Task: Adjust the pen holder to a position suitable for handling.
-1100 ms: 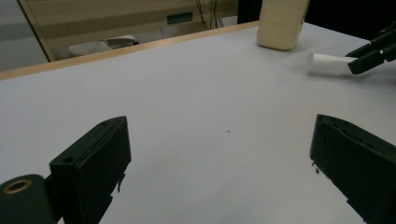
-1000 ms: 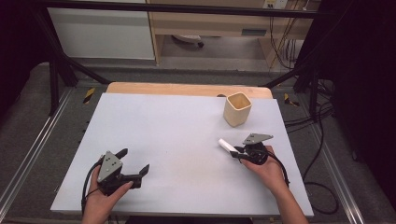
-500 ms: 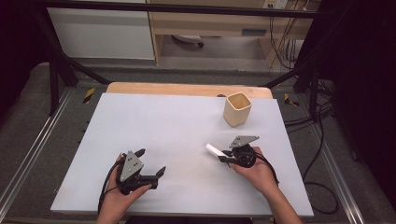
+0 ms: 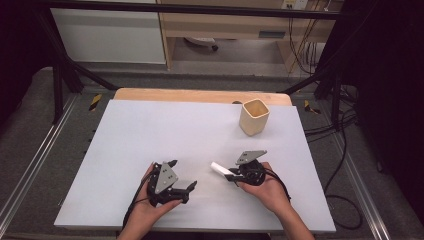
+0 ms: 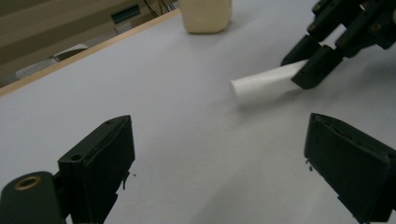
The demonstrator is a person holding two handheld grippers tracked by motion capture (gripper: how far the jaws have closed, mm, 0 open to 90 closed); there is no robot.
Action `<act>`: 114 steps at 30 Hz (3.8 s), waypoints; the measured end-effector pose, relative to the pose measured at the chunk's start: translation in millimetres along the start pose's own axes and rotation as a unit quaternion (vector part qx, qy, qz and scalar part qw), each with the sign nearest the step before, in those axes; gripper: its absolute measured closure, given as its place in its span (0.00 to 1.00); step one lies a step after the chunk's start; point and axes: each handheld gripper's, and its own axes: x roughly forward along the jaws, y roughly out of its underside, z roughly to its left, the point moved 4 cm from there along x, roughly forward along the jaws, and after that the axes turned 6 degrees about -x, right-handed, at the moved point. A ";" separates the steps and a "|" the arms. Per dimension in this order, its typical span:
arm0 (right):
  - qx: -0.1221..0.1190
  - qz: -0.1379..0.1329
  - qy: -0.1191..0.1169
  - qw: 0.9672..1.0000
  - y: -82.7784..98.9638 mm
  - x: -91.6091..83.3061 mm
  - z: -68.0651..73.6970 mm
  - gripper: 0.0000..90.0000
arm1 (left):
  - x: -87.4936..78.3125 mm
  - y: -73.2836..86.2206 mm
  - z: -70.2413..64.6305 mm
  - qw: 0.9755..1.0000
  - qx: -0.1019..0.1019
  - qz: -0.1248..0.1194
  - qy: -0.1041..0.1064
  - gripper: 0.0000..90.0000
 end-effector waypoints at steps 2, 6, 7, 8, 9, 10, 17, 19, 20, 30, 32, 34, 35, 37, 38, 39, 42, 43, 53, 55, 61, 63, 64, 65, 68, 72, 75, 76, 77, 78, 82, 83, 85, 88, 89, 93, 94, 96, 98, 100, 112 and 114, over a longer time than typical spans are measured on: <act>-0.004 -0.002 -0.003 1.000 -3.1 0.7 3.8 0.79 | -1.3 -0.2 -5.5 1.000 0.008 -0.002 0.004 0.10; -0.014 0.002 -0.009 1.000 -4.1 2.7 13.8 0.79 | 2.1 1.1 -13.2 0.999 0.048 0.006 0.000 0.10; -0.019 0.008 -0.013 1.000 -3.3 3.2 17.5 0.79 | 3.5 1.2 -14.5 0.998 0.054 0.009 -0.002 0.10; -0.019 0.008 -0.013 1.000 -3.3 3.2 17.5 0.79 | 5.0 1.3 -16.0 0.998 0.059 0.009 -0.003 0.10; -0.018 0.011 -0.013 1.000 -2.8 3.4 19.1 0.79 | 5.7 1.4 -17.5 0.998 0.067 0.012 -0.004 0.10; -0.017 0.011 -0.013 1.000 -2.3 3.9 20.0 0.79 | 6.1 1.5 -19.1 0.997 0.077 0.015 -0.005 0.10; -0.025 0.017 -0.016 0.999 -4.6 4.3 25.6 0.79 | 9.0 6.7 -27.5 0.992 0.121 0.028 -0.023 0.11; -0.028 0.020 -0.019 0.999 -3.8 4.1 28.0 0.79 | 9.7 6.8 -28.8 0.991 0.129 0.029 -0.027 0.12; -0.027 0.022 -0.021 0.999 -3.0 4.8 29.3 0.79 | 9.7 6.8 -29.2 0.990 0.136 0.031 -0.030 0.12; -0.040 0.033 -0.037 0.998 -6.7 5.4 39.5 0.79 | 10.7 8.4 -32.2 0.984 0.168 0.035 -0.054 0.15; -0.042 0.035 -0.036 0.998 -7.1 5.6 40.4 0.79 | 10.8 8.5 -34.4 0.981 0.181 0.034 -0.059 0.15; -0.041 0.036 -0.038 0.998 -7.3 5.4 41.0 0.79 | 11.7 9.6 -37.3 0.977 0.201 0.037 -0.063 0.16; -0.041 0.036 -0.038 0.998 -7.3 5.4 41.0 0.79 | 12.1 9.9 -38.6 0.976 0.205 0.038 -0.063 0.16; -0.040 0.037 -0.039 0.998 -7.1 5.4 41.3 0.79 | 12.7 9.7 -40.7 0.975 0.210 0.037 -0.063 0.17; -0.040 0.038 -0.039 0.998 -6.9 5.6 41.3 0.79 | 12.8 9.2 -41.3 0.974 0.215 0.035 -0.065 0.17; -0.038 0.040 -0.039 0.998 -6.6 6.0 41.3 0.79 | 12.7 8.9 -41.8 0.973 0.218 0.034 -0.067 0.17; -0.036 0.041 -0.042 0.998 -6.7 7.3 41.9 0.79 | 11.7 8.4 -41.3 0.972 0.222 0.033 -0.070 0.17; -0.036 0.040 -0.041 0.998 -7.0 7.6 41.9 0.79 | 11.6 8.5 -41.0 0.972 0.224 0.034 -0.070 0.18; -0.034 0.042 -0.045 0.998 -9.7 8.8 45.3 0.79 | 12.5 9.6 -43.7 0.959 0.268 0.040 -0.085 0.21; -0.032 0.040 -0.046 0.998 -10.8 8.7 45.7 0.79 | 13.2 10.3 -45.2 0.955 0.281 0.042 -0.088 0.22; -0.029 0.040 -0.049 0.998 -13.6 8.7 48.6 0.79 | 15.4 12.0 -51.4 0.942 0.320 0.046 -0.092 0.25; -0.029 0.039 -0.050 0.998 -14.6 8.2 49.1 0.79 | 16.2 13.0 -53.2 0.937 0.333 0.049 -0.093 0.26; -0.028 0.039 -0.050 0.998 -15.1 7.5 49.2 0.79 | 16.7 13.5 -53.9 0.935 0.339 0.051 -0.095 0.26; -0.028 0.036 -0.051 0.998 -15.7 7.0 49.0 0.79 | 17.1 14.0 -54.6 0.933 0.343 0.052 -0.095 0.26; -0.024 0.030 -0.054 0.998 -18.0 5.2 49.9 0.79 | 18.4 14.8 -56.1 0.928 0.357 0.054 -0.098 0.27; -0.025 0.024 -0.060 0.998 -20.7 4.9 53.3 0.79 | 20.4 16.9 -58.4 0.923 0.367 0.059 -0.097 0.30; -0.024 0.024 -0.063 0.997 -21.4 5.3 55.0 0.79 | 21.8 18.2 -59.6 0.917 0.381 0.058 -0.101 0.31; -0.024 0.022 -0.064 0.997 -21.9 5.2 55.4 0.79 | 21.9 18.3 -59.8 0.914 0.387 0.058 -0.104 0.31; -0.024 0.020 -0.066 0.997 -22.5 4.9 55.8 0.79 | 22.2 18.6 -60.3 0.913 0.390 0.058 -0.104 0.32; -0.024 0.019 -0.066 0.997 -23.2 4.4 56.3 0.79 | 22.4 18.9 -60.8 0.912 0.393 0.059 -0.104 0.33; -0.026 0.016 -0.069 0.997 -24.9 3.4 58.6 0.79 | 23.8 20.5 -62.9 0.904 0.409 0.062 -0.108 0.36; -0.025 0.014 -0.071 0.997 -25.3 3.3 59.2 0.79 | 24.2 20.9 -63.4 0.901 0.414 0.062 -0.111 0.37; -0.025 0.013 -0.075 0.997 -26.2 3.2 60.3 0.79 | 24.3 20.8 -63.9 0.895 0.425 0.064 -0.115 0.37; -0.032 0.015 -0.080 0.996 -27.1 3.9 63.6 0.79 | 23.8 20.8 -64.5 0.887 0.441 0.071 -0.121 0.40; -0.032 0.015 -0.080 0.996 -27.1 3.9 63.6 0.79 | 24.7 21.6 -65.3 0.887 0.440 0.067 -0.120 0.40; -0.032 0.014 -0.082 0.996 -28.1 4.1 65.6 0.79 | 25.4 22.8 -66.4 0.879 0.456 0.069 -0.124 0.45; -0.033 0.013 -0.082 0.996 -28.1 4.1 65.7 0.79 | 25.4 22.8 -66.5 0.877 0.459 0.068 -0.125 0.48; -0.033 0.013 -0.082 0.996 -28.2 4.0 65.8 0.79 | 25.1 22.7 -66.6 0.874 0.464 0.068 -0.127 0.49; -0.033 0.012 -0.083 0.996 -28.4 3.8 65.7 0.79 | 25.3 22.6 -66.5 0.873 0.466 0.068 -0.128 0.50; -0.033 0.012 -0.085 0.996 -28.4 3.8 66.0 0.79 | 25.4 23.0 -66.5 0.872 0.468 0.069 -0.126 0.54; -0.036 0.013 -0.089 0.995 -27.8 4.8 67.2 0.79 | 24.6 23.3 -68.9 0.864 0.482 0.069 -0.126 0.61; -0.037 0.011 -0.089 0.995 -28.0 4.6 66.9 0.79 | 24.5 23.5 -69.1 0.863 0.484 0.069 -0.125 0.64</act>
